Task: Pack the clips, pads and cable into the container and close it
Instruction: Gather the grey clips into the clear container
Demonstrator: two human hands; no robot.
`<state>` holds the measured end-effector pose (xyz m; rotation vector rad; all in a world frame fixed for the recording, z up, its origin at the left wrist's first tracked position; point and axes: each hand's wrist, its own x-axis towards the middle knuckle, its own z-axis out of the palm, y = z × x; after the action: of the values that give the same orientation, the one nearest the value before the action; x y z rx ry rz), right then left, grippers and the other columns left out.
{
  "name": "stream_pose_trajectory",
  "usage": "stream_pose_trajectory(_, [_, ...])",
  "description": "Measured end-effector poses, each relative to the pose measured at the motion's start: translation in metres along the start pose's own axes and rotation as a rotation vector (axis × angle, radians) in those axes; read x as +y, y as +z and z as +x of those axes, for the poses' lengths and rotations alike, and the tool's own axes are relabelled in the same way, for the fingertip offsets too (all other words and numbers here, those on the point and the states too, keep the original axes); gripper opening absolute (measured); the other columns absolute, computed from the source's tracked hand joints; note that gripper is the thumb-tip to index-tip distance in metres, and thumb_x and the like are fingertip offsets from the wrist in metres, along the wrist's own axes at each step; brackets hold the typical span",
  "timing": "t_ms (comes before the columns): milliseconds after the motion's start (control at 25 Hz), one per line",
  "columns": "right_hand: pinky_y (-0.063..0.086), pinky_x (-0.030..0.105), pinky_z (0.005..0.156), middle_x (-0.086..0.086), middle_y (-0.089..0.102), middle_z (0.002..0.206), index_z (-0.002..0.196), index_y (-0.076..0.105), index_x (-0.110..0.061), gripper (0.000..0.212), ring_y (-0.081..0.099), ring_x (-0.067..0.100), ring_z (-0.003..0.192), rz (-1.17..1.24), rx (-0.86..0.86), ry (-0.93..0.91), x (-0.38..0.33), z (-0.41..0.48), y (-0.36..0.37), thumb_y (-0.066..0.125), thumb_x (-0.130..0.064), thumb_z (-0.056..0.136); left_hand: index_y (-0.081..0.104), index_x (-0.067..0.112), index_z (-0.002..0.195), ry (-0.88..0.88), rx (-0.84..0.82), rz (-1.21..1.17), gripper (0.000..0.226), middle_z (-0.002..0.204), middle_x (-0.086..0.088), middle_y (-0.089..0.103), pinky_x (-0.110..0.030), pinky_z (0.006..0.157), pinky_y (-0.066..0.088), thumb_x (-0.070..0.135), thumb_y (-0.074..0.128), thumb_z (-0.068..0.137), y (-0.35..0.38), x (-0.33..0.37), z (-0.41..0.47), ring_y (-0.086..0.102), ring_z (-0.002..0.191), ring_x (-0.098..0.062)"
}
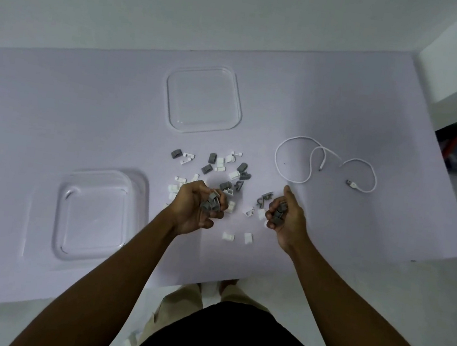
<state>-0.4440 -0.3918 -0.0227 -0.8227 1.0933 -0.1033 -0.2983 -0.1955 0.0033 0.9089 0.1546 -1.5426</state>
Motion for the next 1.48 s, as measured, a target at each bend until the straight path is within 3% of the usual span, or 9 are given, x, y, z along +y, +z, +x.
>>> stream_pose_trajectory(240, [0.025, 0.028, 0.048, 0.007, 0.047, 0.059, 0.055, 0.054, -0.014, 0.047, 0.048, 0.021, 0.049, -0.017, 0.055, 0.028, -0.008, 0.008, -0.011, 0.061, -0.039, 0.094, 0.050, 0.012, 0.071, -0.030, 0.084, -0.033, 0.056, 0.065, -0.002, 0.044, -0.022, 0.043, 0.023, 0.066, 0.049, 0.088, 0.007, 0.009, 0.019, 0.039, 0.059, -0.018])
stream_pose_trajectory(400, [0.028, 0.028, 0.047, 0.007, 0.049, 0.058, 0.057, 0.053, -0.012, 0.044, 0.048, 0.022, 0.049, -0.054, 0.078, 0.042, -0.012, 0.019, -0.014, 0.061, -0.034, 0.094, 0.050, 0.018, 0.069, -0.038, 0.165, -0.101, 0.035, 0.062, 0.002, 0.041, -0.019, 0.036, 0.035, 0.044, 0.058, 0.091, 0.005, 0.012, 0.035, 0.047, 0.053, -0.013])
stream_pose_trajectory(560, [0.033, 0.027, 0.047, 0.009, 0.055, 0.059, 0.065, 0.061, -0.007, 0.040, 0.049, 0.021, 0.050, -0.301, 0.116, -0.044, -0.014, 0.040, -0.017, 0.058, -0.029, 0.098, 0.053, 0.017, 0.077, -0.050, 0.283, -0.122, 0.023, 0.054, 0.007, 0.034, -0.014, 0.030, 0.015, 0.027, 0.051, 0.098, -0.003, 0.018, 0.048, 0.027, 0.037, -0.004])
stream_pose_trajectory(640, [0.038, 0.026, 0.048, 0.008, 0.060, 0.061, 0.076, 0.068, -0.003, 0.032, 0.049, 0.016, 0.047, -0.524, 0.095, -0.193, -0.013, 0.052, -0.019, 0.057, -0.023, 0.098, 0.059, 0.013, 0.081, -0.044, 0.463, 0.183, 0.020, 0.054, 0.003, 0.034, -0.016, 0.035, 0.018, 0.025, 0.054, 0.097, -0.005, 0.024, 0.054, 0.025, 0.038, -0.008])
stream_pose_trajectory(800, [0.046, 0.028, 0.056, -0.003, 0.060, 0.060, 0.102, 0.066, -0.023, 0.008, 0.055, 0.010, 0.052, -1.117, -0.018, -0.531, -0.012, 0.065, -0.027, 0.061, -0.025, 0.096, 0.067, 0.006, 0.083, 0.114, 0.812, 1.330, 0.038, 0.070, -0.002, 0.056, -0.026, 0.058, 0.036, 0.041, 0.057, 0.095, -0.008, 0.026, 0.069, 0.051, 0.062, -0.018])
stream_pose_trajectory(1040, [0.038, 0.025, 0.057, -0.015, 0.046, 0.059, 0.115, 0.060, -0.025, 0.020, 0.049, 0.008, 0.056, -1.338, -0.167, -0.504, -0.010, 0.074, -0.028, 0.060, -0.023, 0.095, 0.052, 0.011, 0.114, 0.008, 0.744, 1.596, 0.044, 0.107, -0.011, 0.064, -0.040, 0.078, 0.051, 0.048, 0.054, 0.091, -0.010, 0.013, 0.098, 0.064, 0.096, -0.034])
stream_pose_trajectory(1240, [0.039, 0.019, 0.056, -0.012, 0.054, 0.063, 0.092, 0.062, -0.018, 0.011, 0.049, 0.002, 0.057, -1.120, -0.117, -0.415, -0.010, 0.078, -0.027, 0.068, -0.028, 0.091, 0.056, 0.010, 0.107, 0.019, 0.713, 1.500, 0.038, 0.103, -0.012, 0.068, -0.038, 0.077, 0.049, 0.046, 0.054, 0.094, -0.013, 0.013, 0.110, 0.065, 0.095, -0.032])
stream_pose_trajectory(1360, [0.035, 0.025, 0.046, 0.000, 0.051, 0.061, 0.080, 0.065, -0.013, 0.020, 0.043, 0.013, 0.053, -0.538, -0.003, -0.103, -0.021, 0.073, -0.023, 0.075, -0.030, 0.087, 0.055, 0.013, 0.082, 0.000, 0.719, 1.366, 0.034, 0.077, -0.003, 0.063, -0.030, 0.059, 0.040, 0.045, 0.055, 0.095, -0.010, 0.021, 0.109, 0.063, 0.076, -0.024])
stream_pose_trajectory(1480, [0.023, 0.027, 0.046, 0.003, 0.051, 0.064, 0.076, 0.064, -0.018, 0.017, 0.042, 0.015, 0.053, -0.113, -0.098, 0.167, -0.034, 0.063, -0.024, 0.067, -0.027, 0.090, 0.056, 0.012, 0.074, 0.002, 0.720, 1.258, 0.039, 0.070, -0.002, 0.058, -0.028, 0.058, 0.038, 0.044, 0.052, 0.097, -0.009, 0.030, 0.102, 0.054, 0.065, -0.019])
